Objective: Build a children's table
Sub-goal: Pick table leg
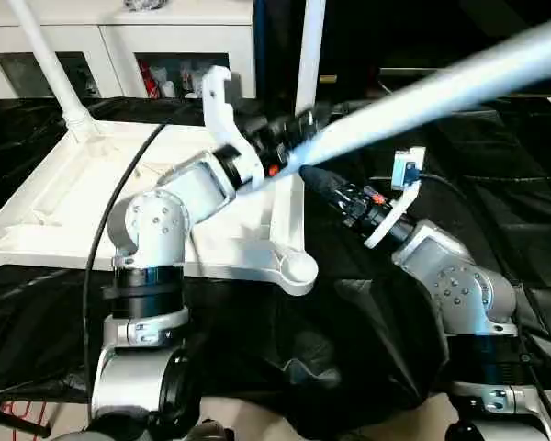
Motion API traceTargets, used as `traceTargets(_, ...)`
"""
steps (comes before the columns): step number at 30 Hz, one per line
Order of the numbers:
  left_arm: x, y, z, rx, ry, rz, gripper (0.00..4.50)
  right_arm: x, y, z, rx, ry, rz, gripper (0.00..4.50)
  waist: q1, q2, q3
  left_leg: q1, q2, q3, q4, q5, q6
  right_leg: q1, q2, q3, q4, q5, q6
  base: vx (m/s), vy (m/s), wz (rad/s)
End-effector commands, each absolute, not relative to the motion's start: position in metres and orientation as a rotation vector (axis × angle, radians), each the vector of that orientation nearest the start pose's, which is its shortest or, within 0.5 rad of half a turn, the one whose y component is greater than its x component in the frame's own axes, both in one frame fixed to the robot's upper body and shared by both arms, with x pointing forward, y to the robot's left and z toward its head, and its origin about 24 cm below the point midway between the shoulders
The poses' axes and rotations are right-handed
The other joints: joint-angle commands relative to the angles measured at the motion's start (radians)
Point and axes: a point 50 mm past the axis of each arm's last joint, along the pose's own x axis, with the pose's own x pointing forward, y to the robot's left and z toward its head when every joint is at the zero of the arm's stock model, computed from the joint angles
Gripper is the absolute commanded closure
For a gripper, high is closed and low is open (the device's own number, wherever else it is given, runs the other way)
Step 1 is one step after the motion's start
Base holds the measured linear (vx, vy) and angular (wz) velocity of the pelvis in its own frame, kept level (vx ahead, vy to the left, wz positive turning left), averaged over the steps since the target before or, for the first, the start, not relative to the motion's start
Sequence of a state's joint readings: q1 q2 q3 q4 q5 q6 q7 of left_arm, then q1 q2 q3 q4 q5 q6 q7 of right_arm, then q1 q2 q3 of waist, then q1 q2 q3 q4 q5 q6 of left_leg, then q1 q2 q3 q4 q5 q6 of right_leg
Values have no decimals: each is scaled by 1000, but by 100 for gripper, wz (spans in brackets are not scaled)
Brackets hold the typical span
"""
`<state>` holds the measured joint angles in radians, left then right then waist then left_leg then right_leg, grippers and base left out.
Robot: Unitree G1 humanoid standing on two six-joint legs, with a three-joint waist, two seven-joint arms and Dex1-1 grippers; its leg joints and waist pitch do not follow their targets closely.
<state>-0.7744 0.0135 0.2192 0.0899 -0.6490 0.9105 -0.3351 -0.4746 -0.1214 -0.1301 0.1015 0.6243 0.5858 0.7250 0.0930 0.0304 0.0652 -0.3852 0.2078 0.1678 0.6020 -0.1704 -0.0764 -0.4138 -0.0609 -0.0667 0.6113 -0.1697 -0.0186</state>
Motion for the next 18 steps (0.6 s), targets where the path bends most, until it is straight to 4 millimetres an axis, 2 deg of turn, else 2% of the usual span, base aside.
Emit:
traceTargets(1,338,74,185,-523,183,-823,153,316,-115,135,511,-16,945,438,2,-11,-84,8,6,2,-57,-98,37,65,-60,37,-75,-208,-144,0,0,0)
traceTargets(5,338,74,182,-506,192,-826,153,316,-115,133,497,-9,946,446,2,-13,-84,8,5,2,-56,-95,40,67,-60,37,-74,-200,-149,0,0,0)
traceTargets(6,335,71,178,-488,207,-850,153,316,-114,132,488,-4,947,446,2,-16,-85,8,6,3,-56,-94,42,66,-60,37,-74,-200,-149,0,0,0)
traceTargets(8,331,68,175,-480,225,-886,153,316,-114,131,479,1,948,446,1,-13,-85,7,6,2,-56,-90,42,66,-60,37,-72,-197,-149,0,0,0)
traceTargets(9,326,64,172,-476,241,-931,153,317,-114,131,477,3,949,446,0,-18,-84,7,6,3,-57,-90,43,66,-59,37,-72,-197,-149,0,0,0)
traceTargets(10,321,61,168,-474,261,-969,153,317,-114,130,475,4,948,446,-1,-16,-85,6,6,3,-57,-87,43,66,-60,38,-71,-196,-153,0,0,0)
traceTargets(13,316,54,151,-451,323,-981,153,318,-112,129,474,9,950,446,-1,-15,-84,8,8,3,-57,-96,43,65,-61,37,-73,-210,-154,0,0,0)
traceTargets(14,316,51,136,-457,376,-955,153,319,-110,128,476,13,952,446,0,-13,-83,10,9,4,-57,-103,44,61,-60,38,-75,-223,-147,0,0,0)
traceTargets(18,318,48,119,-498,441,-915,153,319,-106,126,480,22,955,446,0,-12,-83,10,8,3,-60,-117,30,62,-60,37,-80,-238,-143,0,0,0)
